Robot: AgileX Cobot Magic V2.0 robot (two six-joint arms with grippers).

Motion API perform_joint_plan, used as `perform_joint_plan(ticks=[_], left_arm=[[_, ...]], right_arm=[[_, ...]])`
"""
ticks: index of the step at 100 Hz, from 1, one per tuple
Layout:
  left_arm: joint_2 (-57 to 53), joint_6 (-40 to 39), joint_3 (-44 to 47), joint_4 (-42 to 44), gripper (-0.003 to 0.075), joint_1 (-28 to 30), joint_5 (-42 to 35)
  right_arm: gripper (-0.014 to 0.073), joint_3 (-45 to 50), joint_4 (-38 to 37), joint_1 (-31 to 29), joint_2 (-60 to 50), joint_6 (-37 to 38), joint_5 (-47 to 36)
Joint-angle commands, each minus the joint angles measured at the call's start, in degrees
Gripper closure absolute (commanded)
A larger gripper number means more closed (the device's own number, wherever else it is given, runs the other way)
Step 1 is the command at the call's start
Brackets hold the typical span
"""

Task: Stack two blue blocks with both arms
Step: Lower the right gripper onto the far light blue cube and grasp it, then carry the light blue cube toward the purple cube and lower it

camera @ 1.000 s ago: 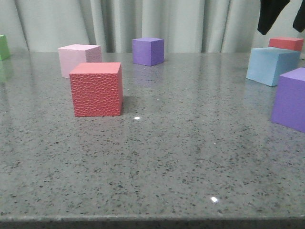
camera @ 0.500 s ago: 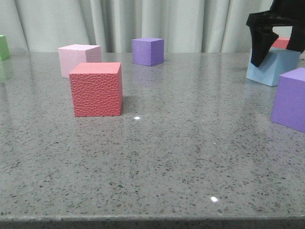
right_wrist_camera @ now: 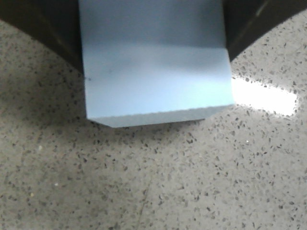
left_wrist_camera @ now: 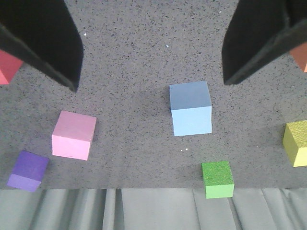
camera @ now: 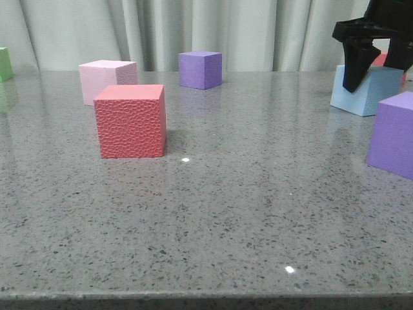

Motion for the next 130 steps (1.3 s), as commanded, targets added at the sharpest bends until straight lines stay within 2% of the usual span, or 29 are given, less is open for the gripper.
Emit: perform_joint_plan(ticks=[1, 10, 19, 30, 62, 78, 102, 130], left_arm=[[0.5, -0.3, -2.0, -0.4, 0.0144, -0.2, -4.3], [0.5, -0.3, -2.0, -0.5, 0.0144, -0.2, -4.4], [0.5, -0.3, -2.0, -0.6, 0.0144, -0.2, -4.3], [0.5, -0.3, -2.0, -0.7, 0.0144, -0.2, -4.3], [0.5, -0.3, -2.0, -1.9, 0.0144, -0.2, -4.3], [0.5, -0.3, -2.0, -2.5, 0.0144, -0.2, -3.2], [0.5, -0.3, -2.0, -2.5, 0.0144, -0.2, -3.1], [0.5, -0.3, -2.0, -2.5, 0.0144, -0.2, -2.9]], right_arm=[[0.0258, -2.0, 0.2, -0.1, -3.2, -0.7, -2.0], [0.0258, -2.4, 0.5, -0.1, -3.4, 1.3, -1.6], [0.0258, -4.0, 1.0, 0.4, -3.7, 9.2, 0.5], [0.0258, -7.5, 0.5, 2.3, -4.0, 15.5, 3.9], [0.0258, -17.5, -11.2, 17.6, -4.0, 33.9, 8.4], [0.0258, -20.1, -11.2, 23.2, -2.4, 37.7, 8.5], [0.0258, -25.5, -10.9, 28.0, 3.2, 42.8, 9.5], [0.0258, -35.6, -10.8, 29.9, 11.2, 45.4, 12.9]])
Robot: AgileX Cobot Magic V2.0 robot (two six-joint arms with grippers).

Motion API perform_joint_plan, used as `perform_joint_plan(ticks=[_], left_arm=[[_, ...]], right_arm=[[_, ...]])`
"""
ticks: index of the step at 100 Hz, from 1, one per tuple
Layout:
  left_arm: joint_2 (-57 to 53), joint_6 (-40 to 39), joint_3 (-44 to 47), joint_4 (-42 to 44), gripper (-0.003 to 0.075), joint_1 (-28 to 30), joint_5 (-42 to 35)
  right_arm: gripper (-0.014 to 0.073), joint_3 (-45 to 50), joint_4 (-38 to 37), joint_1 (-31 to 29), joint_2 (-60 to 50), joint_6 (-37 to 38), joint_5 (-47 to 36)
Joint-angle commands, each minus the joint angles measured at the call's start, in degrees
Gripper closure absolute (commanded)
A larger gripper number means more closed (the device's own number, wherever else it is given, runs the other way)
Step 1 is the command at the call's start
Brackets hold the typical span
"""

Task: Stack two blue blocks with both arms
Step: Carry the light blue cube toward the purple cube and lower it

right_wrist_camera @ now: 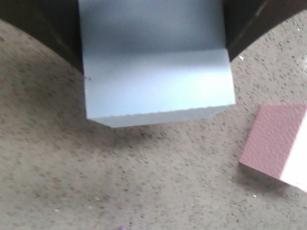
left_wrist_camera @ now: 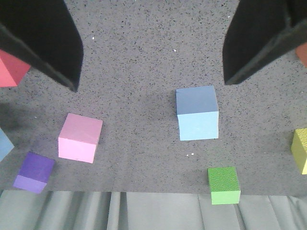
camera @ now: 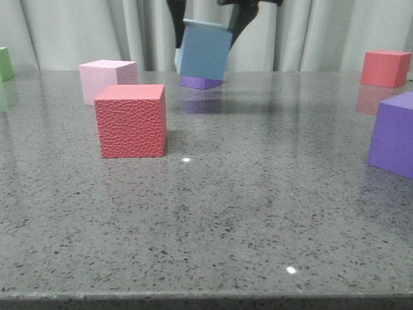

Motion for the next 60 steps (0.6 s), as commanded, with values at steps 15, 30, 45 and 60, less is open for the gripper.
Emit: perform_joint_plan(ticks=[15, 30, 45, 60], left_arm=[[0.5, -0.3, -2.0, -0.9, 0.0144, -0.2, -3.7], [0.5, -0.3, -2.0, -0.9, 0.0146, -0.2, -3.7], [0.5, -0.3, -2.0, -1.4, 0.0146, -0.2, -3.6], [0.5, -0.3, -2.0, -1.4, 0.0146, -0.2, -3.4]], right_arm=[[0.0258, -5.0, -0.5, -0.1, 0.5, 2.0, 4.1], [0.0258, -5.0, -0.6, -0.1, 1.8, 2.0, 4.0], [0.0258, -5.0, -0.2, -0.1, 2.6, 2.0, 2.8], [0.0258, -5.0, 0.0, -0.1, 3.1, 2.0, 1.0]])
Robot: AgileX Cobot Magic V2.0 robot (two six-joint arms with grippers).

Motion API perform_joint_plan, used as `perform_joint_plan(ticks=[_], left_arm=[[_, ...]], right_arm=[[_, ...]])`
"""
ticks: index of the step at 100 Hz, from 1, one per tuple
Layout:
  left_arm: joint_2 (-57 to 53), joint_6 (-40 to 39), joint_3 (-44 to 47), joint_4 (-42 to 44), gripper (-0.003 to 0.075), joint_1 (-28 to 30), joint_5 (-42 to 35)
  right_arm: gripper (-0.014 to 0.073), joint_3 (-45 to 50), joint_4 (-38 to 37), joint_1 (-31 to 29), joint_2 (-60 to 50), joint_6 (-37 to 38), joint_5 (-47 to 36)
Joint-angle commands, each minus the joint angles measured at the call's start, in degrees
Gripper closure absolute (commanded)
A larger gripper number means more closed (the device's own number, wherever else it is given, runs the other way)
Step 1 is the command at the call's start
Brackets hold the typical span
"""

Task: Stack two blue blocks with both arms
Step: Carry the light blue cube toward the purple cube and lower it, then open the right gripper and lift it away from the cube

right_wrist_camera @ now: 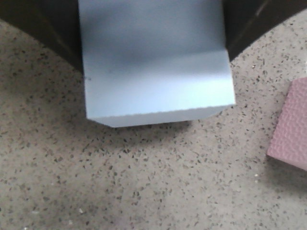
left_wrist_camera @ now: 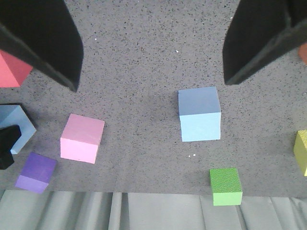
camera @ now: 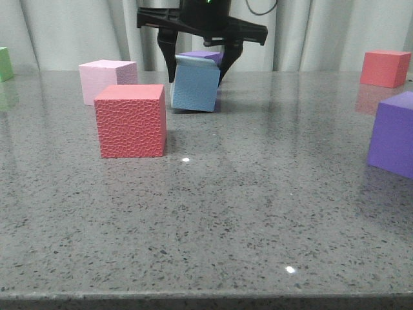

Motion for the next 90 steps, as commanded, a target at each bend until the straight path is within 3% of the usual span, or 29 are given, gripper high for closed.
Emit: perform_joint_plan(ticks=[1, 23, 47, 90], left_arm=[[0.5, -0.3, -2.0, -0.9, 0.0146, -0.2, -3.6], [0.5, -0.3, -2.0, -1.1, 0.0151, -0.2, -3.5], [0.5, -0.3, -2.0, -1.2, 0.0187, -0.2, -3.5], [0.5, -0.3, -2.0, -1.8, 0.0186, -0.2, -2.4]], right_arm=[[0.0258, -1.8, -0.1, -0.2, -3.9, 0.0, 1.5], [0.0244, -1.8, 1.4, -0.2, -3.6, -0.6, 1.9], [0.0058, -1.8, 3.2, -0.2, -3.5, -0.6, 2.7], [0.0055, -6.1, 2.2, -0.2, -6.5, -0.7, 4.1]])
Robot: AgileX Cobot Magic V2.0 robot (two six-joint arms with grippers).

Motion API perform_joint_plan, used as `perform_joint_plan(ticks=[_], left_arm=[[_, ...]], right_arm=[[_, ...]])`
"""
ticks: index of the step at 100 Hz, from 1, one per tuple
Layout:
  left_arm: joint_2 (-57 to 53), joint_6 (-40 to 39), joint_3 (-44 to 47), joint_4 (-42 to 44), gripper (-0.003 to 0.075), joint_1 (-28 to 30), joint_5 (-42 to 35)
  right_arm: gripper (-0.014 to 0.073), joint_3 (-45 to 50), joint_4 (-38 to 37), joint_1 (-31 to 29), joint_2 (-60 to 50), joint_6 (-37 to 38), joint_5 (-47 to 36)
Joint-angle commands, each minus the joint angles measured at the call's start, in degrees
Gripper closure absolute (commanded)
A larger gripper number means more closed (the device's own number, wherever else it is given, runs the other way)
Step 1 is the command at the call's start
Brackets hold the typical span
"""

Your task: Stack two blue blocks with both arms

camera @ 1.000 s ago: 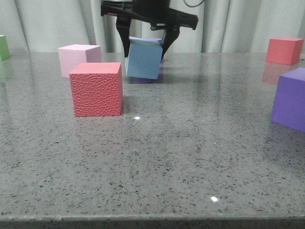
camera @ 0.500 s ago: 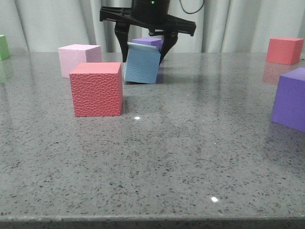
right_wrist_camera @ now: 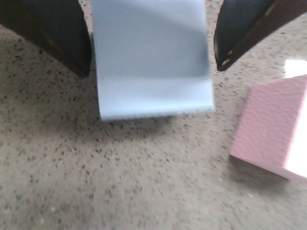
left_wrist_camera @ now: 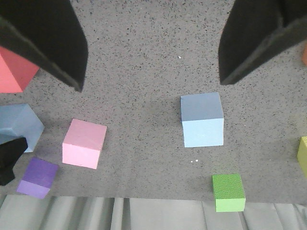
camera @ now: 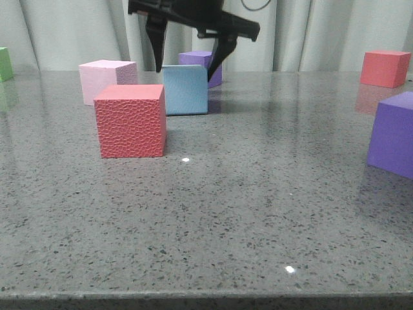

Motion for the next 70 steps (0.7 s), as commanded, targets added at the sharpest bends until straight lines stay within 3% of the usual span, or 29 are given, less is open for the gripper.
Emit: perform_joint_plan(ticks=[1, 31, 49, 70], left_arm=[[0.5, -0.3, -2.0, -1.4, 0.0186, -0.2, -3.5], [0.5, -0.5, -2.0, -1.9, 0.0186, -0.2, -3.5], [3.2, -3.5, -2.3, -1.7, 0.0186, -0.2, -3.5], [11.7, -3.5, -7.8, -1.5, 0.0185, -0.1, -1.4]], right_arm=[[0.0055, -2.8, -1.6, -0.2, -6.1, -0.5, 4.1], [0.0062, -2.8, -4.1, 0.1, -11.2, -6.1, 4.2], [0.016, -2.4, -5.6, 0.8, -16.0, -11.6, 4.2], [0.0172, 6.6, -6.8, 1.7, -23.5, -13.8, 4.1]])
